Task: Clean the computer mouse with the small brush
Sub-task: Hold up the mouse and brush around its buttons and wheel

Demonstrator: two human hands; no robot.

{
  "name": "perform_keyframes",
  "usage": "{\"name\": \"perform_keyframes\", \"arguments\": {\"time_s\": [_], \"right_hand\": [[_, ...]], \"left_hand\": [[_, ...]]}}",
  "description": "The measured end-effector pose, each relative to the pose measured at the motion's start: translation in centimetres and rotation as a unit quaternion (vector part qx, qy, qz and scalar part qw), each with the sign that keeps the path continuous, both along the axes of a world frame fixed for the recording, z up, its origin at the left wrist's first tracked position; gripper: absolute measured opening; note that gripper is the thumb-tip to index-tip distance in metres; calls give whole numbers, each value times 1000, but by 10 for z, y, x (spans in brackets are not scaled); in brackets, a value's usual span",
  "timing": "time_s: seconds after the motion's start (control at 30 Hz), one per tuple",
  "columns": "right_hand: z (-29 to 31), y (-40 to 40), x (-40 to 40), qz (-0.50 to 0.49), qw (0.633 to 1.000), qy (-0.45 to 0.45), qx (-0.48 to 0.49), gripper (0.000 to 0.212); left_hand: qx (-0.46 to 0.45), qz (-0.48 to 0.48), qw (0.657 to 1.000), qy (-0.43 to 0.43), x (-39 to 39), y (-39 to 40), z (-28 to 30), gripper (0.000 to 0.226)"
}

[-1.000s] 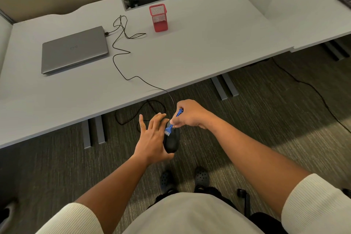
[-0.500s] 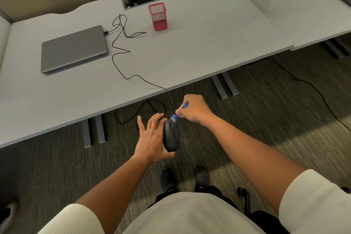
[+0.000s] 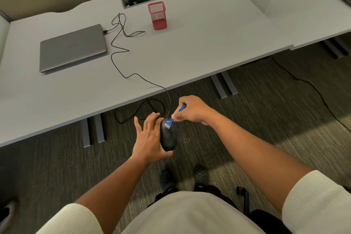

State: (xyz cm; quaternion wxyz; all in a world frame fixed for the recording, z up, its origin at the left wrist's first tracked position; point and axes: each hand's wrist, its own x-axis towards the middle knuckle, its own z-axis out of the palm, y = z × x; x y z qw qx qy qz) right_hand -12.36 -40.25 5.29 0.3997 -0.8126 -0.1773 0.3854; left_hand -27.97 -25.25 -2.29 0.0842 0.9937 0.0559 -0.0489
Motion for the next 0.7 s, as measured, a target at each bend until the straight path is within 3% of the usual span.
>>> {"name": "perform_keyframes", "arguments": {"time_s": [0.07, 0.13, 0.3, 0.5, 0.57, 0.67, 0.7], "right_hand": [[-4, 3, 1, -13, 992, -105, -70, 23], [-8, 6, 1, -40, 984, -147, -91, 17], [-4, 9, 0, -48, 998, -28, -9, 24], [-11, 17, 5, -61, 977, -172, -112, 13], [-11, 16, 7, -55, 987, -128, -86, 16], [-6, 15, 4, -70, 997, 21, 3, 24], [-6, 15, 4, -76, 997, 23, 3, 24]], "left_hand": [[-8, 2, 1000, -4, 1, -1, 1, 115], [-15, 4, 1000, -10, 2, -2, 1, 114], [-10, 5, 1000, -9, 6, -1, 2, 117], [-10, 7, 1000, -11, 8, 2, 2, 116], [-7, 7, 1000, -7, 9, 3, 2, 116], [0, 5, 1000, -3, 10, 6, 2, 117], [-1, 5, 1000, -2, 10, 6, 2, 117]]}}
